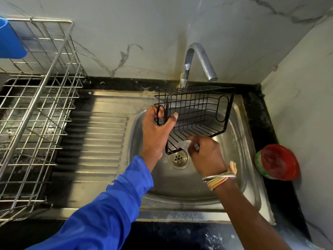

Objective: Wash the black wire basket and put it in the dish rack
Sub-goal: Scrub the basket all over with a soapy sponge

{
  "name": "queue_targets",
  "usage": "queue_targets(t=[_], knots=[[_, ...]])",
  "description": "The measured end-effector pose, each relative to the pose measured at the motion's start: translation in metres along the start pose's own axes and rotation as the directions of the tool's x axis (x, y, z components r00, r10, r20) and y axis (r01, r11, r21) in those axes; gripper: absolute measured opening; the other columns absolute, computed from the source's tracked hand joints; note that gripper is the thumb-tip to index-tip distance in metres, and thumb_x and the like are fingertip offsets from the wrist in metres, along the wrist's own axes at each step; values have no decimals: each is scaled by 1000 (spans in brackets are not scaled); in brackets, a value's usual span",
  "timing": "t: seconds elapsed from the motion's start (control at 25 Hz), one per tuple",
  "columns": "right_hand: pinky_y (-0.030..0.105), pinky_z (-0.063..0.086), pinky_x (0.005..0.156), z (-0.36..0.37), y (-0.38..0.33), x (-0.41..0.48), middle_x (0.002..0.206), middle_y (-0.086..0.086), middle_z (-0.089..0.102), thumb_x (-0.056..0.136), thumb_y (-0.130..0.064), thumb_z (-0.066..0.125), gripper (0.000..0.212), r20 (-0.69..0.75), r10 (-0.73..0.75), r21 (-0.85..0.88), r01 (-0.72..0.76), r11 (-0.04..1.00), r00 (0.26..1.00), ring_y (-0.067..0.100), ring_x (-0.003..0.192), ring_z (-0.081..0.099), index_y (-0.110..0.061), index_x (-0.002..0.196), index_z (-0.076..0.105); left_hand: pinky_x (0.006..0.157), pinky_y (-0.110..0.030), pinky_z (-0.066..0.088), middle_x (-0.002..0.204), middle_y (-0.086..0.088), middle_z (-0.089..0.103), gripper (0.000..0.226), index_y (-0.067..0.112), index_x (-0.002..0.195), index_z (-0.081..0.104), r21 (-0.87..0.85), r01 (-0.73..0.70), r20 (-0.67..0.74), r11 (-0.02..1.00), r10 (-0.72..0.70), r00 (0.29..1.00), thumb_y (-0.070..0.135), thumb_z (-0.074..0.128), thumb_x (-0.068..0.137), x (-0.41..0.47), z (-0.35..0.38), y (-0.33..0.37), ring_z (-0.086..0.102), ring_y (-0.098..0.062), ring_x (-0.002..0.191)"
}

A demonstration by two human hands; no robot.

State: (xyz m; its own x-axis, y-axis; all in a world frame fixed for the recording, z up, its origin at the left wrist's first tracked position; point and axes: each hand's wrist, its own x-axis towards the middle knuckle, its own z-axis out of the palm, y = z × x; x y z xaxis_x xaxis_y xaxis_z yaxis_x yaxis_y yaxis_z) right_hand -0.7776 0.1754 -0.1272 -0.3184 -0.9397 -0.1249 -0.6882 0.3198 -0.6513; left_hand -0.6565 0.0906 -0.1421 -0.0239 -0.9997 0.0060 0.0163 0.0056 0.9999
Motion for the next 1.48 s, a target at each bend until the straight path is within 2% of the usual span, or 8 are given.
queue_targets(t=[0.12,0.24,0.36,0.52,0.76,1.04,1.24,1.48], knots=[[23,55,70,17,-24,-15,93,-1,66,86,-10,63,17,4,-158,94,157,983,987,11,75,64,-18,97,72,76,-34,45,90,-26,50,43,2,87,43,5,4,7,1000,-4,1000,31,73,79,1,2,0,46,-17,79],[15,51,69,16,-27,-21,92,-4,65,84,-12,66,13,44,-225,113,219,969,973,5,74,61,-18,94,72,77,-37,45,90,-24,50,42,2,87,44,19,-5,7,1000,5,1000,32,72,78,0,1,-2,46,-17,79],[7,48,64,-7,-13,-12,92,-12,64,89,-17,65,16,123,-71,159,51,986,990,-3,78,60,-23,102,71,79,-37,44,86,-15,49,39,6,86,44,-21,12,9,1000,-12,1000,31,73,79,0,-3,-4,46,-17,81],[-4,37,62,-30,24,16,99,2,72,92,-7,58,19,-90,122,78,-115,990,988,9,85,66,-12,104,72,79,-35,44,85,-5,48,36,6,87,47,-32,6,-6,999,-7,1000,30,73,79,3,-6,-3,46,-17,82],[6,46,71,13,2,-7,108,-6,55,93,-24,60,17,-17,-49,-30,49,998,999,6,89,58,-17,108,65,79,-33,45,87,-9,50,40,-5,94,47,-11,10,7,1000,-10,1000,22,73,80,1,1,-1,47,-15,80],[10,35,77,-33,58,51,107,9,61,93,-4,54,22,-119,193,-213,-215,953,974,23,97,62,-11,105,72,71,-17,49,87,-9,52,33,-11,99,49,-20,-1,15,1000,1,1000,7,72,86,1,-8,3,50,-10,79],[19,48,80,-2,30,18,104,-1,60,93,-1,53,23,-7,-3,-141,2,990,1000,11,91,57,-13,108,66,69,-20,45,89,-14,55,36,-10,100,50,8,-23,43,1000,23,999,13,74,84,2,-8,9,50,-14,79],[24,45,75,-28,70,56,103,13,68,91,-5,57,20,-103,114,-282,-139,949,988,24,90,63,-12,98,74,67,-17,45,95,-26,53,30,1,101,58,33,-31,43,999,30,999,17,74,81,2,-11,14,50,-13,79]])
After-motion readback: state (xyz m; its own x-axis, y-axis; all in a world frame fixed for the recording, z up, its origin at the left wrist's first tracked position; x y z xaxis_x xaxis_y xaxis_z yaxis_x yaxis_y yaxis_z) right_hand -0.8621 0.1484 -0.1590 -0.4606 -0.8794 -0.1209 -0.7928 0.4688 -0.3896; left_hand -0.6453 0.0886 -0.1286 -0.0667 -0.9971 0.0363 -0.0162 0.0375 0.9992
